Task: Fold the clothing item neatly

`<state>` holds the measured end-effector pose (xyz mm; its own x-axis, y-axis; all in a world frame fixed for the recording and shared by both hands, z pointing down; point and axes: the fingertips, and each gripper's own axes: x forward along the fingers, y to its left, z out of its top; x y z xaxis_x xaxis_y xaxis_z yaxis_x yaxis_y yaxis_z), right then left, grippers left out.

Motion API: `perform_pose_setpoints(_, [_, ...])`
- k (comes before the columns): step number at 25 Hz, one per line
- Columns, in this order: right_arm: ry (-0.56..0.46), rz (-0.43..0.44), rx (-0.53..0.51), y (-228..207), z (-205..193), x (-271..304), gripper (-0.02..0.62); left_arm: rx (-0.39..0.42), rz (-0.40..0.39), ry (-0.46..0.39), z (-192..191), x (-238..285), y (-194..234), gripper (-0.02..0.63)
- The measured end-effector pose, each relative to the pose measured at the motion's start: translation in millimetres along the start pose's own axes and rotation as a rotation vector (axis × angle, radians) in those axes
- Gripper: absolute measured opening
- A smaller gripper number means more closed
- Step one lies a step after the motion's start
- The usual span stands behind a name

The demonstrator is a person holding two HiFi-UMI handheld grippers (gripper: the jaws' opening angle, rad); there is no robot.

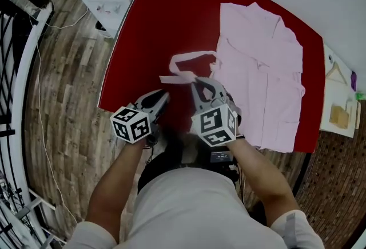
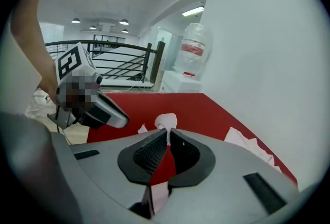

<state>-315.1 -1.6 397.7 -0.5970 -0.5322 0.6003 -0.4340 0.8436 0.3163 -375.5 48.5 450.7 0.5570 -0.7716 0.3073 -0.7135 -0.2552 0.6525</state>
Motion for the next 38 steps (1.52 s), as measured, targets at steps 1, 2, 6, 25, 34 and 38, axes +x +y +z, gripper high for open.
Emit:
perform_pose_setpoints(1, [-0.008, -0.016, 0.010, -8, 1, -6, 0.031, 0.006, -0.008, 0.006, 1, 4, -4, 0.025])
perform_pose_setpoints(2, [-0.016, -0.031, 0.020, -16, 2, -12, 0.031, 0.014, -0.015, 0.011, 2, 9, -7, 0.025])
perform_pose_setpoints(6, [-0.039, -0.081, 0.054, -43, 2, -35, 0.029, 0.047, -0.029, 0.034, 2, 26, -18, 0.025])
perform_pose_setpoints(25, [-0.115, -0.297, 0.211, -169, -22, -138, 0.029, 0.133, -0.036, 0.138, -8, 100, -56, 0.057])
perform_pose_setpoints(34, [-0.114, -0.410, 0.333, -243, -66, -185, 0.029, 0.130, -0.045, 0.162, -15, 127, -79, 0.057])
perform_pose_setpoints(38, [-0.073, -0.440, 0.357, -266, -98, -193, 0.029, 0.134, -0.035, 0.173, -18, 135, -83, 0.057])
